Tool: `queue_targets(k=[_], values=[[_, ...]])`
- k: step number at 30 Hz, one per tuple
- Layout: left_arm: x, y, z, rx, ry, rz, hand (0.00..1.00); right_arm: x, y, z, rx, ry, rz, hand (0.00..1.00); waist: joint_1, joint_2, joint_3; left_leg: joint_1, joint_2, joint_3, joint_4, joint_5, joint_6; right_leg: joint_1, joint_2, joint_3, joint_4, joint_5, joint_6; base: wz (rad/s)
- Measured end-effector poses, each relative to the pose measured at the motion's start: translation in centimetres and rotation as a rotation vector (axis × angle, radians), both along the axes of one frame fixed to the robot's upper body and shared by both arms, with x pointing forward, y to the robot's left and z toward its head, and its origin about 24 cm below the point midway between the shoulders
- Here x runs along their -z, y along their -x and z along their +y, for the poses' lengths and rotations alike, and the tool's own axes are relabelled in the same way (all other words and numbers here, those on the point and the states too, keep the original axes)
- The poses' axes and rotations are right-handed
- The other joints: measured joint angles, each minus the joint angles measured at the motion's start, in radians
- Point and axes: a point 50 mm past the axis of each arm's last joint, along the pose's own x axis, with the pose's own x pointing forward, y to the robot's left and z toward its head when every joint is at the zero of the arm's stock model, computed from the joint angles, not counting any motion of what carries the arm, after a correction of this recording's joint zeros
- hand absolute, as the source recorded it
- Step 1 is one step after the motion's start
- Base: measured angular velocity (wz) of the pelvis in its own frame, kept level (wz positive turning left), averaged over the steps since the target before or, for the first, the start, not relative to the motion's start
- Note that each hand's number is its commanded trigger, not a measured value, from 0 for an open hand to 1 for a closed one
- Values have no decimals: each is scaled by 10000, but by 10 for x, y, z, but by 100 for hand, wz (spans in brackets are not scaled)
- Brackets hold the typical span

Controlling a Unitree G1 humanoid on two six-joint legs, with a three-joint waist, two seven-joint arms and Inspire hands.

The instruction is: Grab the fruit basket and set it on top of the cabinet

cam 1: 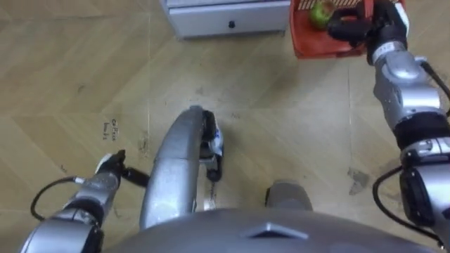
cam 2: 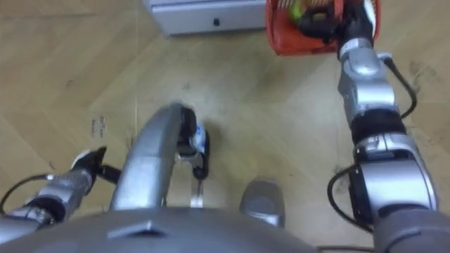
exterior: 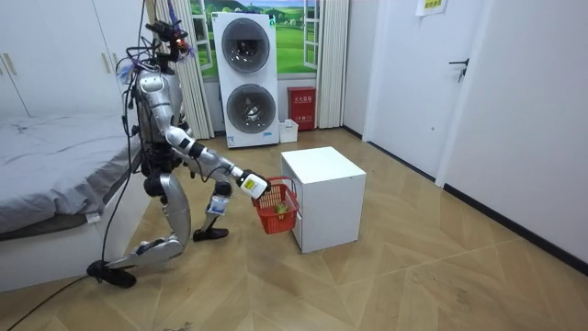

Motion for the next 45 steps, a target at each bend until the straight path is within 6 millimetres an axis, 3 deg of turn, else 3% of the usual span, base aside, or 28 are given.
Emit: queue_targets(k=[2,3,4,5,6,7,8,9,10,11,12,13,14,15,16,17,18,19,20,23,25,32,45], values=[[1,14,5,-415,-33,211,0,-8,4,6,-319,32,-571,100,-35,-35,-17,1189,20,29,-1065,243,91,1004,49,-143,-1796,1402,-95,-46],[2,17,6,-445,-42,277,0,-9,7,6,-336,31,-657,100,-60,-56,-32,1533,19,76,-1422,256,82,1166,56,-179,-1994,1897,-132,-18],[2,18,6,-479,-42,303,0,-7,13,2,-203,-31,-699,100,-83,-133,-84,2285,-8,227,-2221,283,33,1277,25,-186,-2077,3148,-171,0],[2,21,5,-466,-31,310,0,-2,21,-3,31,-79,-627,100,-52,-192,-128,3058,-75,222,-3155,424,-50,1222,27,-197,-1989,4671,-146,0],[1,20,4,-403,-37,250,0,-1,24,-5,151,-109,-613,100,-21,-190,-128,3431,-95,155,-3590,494,-83,1151,66,-203,-1903,5548,-107,0],[0,16,5,-300,-163,106,0,2,28,-5,271,-125,-584,100,-61,-161,-155,4014,-105,-95,-4339,658,-98,729,175,-134,-1281,5957,-113,-21],[0,18,6,-368,-291,137,0,1,29,-3,135,-77,-655,100,48,-145,-150,4550,-79,-365,-4919,745,-187,-106,269,-118,-246,5059,-331,-28],[0,17,6,-386,-345,120,0,0,30,-2,69,-58,-697,100,107,-133,-148,4831,-73,-508,-5175,787,-260,-503,339,-164,95,4574,-379,-42],[0,17,6,-405,-423,90,0,0,32,-1,7,-90,-747,100,226,-52,-161,5365,-2,-998,-5638,875,-413,-1300,518,-359,323,3694,-367,-42],[0,19,6,-472,-477,62,0,-1,34,0,-68,-117,-791,100,219,63,-149,5896,92,-1756,-5997,990,-609,-2083,721,-564,-37,2994,-376,-38],[1,21,6,-552,-477,72,0,-2,34,2,-139,-105,-844,100,136,188,-141,6085,211,-2033,-6096,1015,-654,-2410,840,-702,-505,2740,-385,-11],[2,27,7,-723,-544,147,0,-4,33,7,-297,-145,-951,100,-159,310,-128,6287,391,-2458,-6082,1099,-796,-2878,938,-883,-2217,2569,-403,30],[2,33,10,-854,-662,216,0,-4,33,12,-340,-219,-1024,100,-467,156,-157,6380,469,-2332,-5863,1055,-917,-2943,869,-1002,-4552,3249,-432,46],[3,33,8,-915,-650,210,0,-4,34,9,-262,-147,-1021,100,-537,252,-106,6398,688,-2023,-5656,857,-1222,-2898,821,-1225,-4601,3797,-722,44],[6,38,3,-981,-558,238,0,2,40,6,43,-203,-795,100,-420,353,-178,6698,1051,-1553,-5834,754,-1415,-2426,1030,-1660,-4829,3865,-796,19],[7,41,-1,-924,-470,201,0,3,40,6,80,-198,-787,100,-325,271,-178,6944,1018,-1405,-6615,925,-1472,-1969,1190,-1671,-5352,3952,-935,21],[7,40,-2,-896,-446,129,0,0,40,6,78,-176,-886,100,-332,195,-180,6974,909,-1297,-7453,1266,-1412,-1568,1304,-1679,-6028,4016,-989,19],[7,41,-3,-896,-457,127,0,-2,39,5,75,-213,-973,100,-298,156,-195,6994,856,-1251,-7787,1558,-1183,-1420,1357,-1706,-6316,4037,-1010,13],[8,46,-3,-902,-559,255,0,-4,39,8,-10,-339,-1131,100,-147,62,-243,7256,915,-1210,-8089,1767,-1247,-1127,1470,-1715,-6817,4211,-1000,0],[11,66,-5,-940,-753,756,0,-10,41,13,-400,-492,-1421,100,152,90,-288,8072,921,-1142,-8803,1894,-1189,-126,1825,-1833,-8090,4687,-896,-14],[12,73,-5,-921,-777,950,0,-17,42,18,-739,-549,-1742,100,198,92,-306,8341,867,-1177,-9032,1922,-1143,243,1820,-1979,-8492,4788,-809,1],[12,85,-2,-560,-1056,1309,0,-24,42,36,-1418,-1051,-2145,100,284,35,-371,8860,861,-1221,-9476,1953,-1097,679,1811,-2234,-8622,4811,-795,7],[12,80,-4,-273,-777,1262,0,-22,42,41,-1754,-717,-1987,100,421,-29,-299,9156,830,-1023,-9570,1952,-1095,995,1760,-2317,-8592,4810,-792,0]])
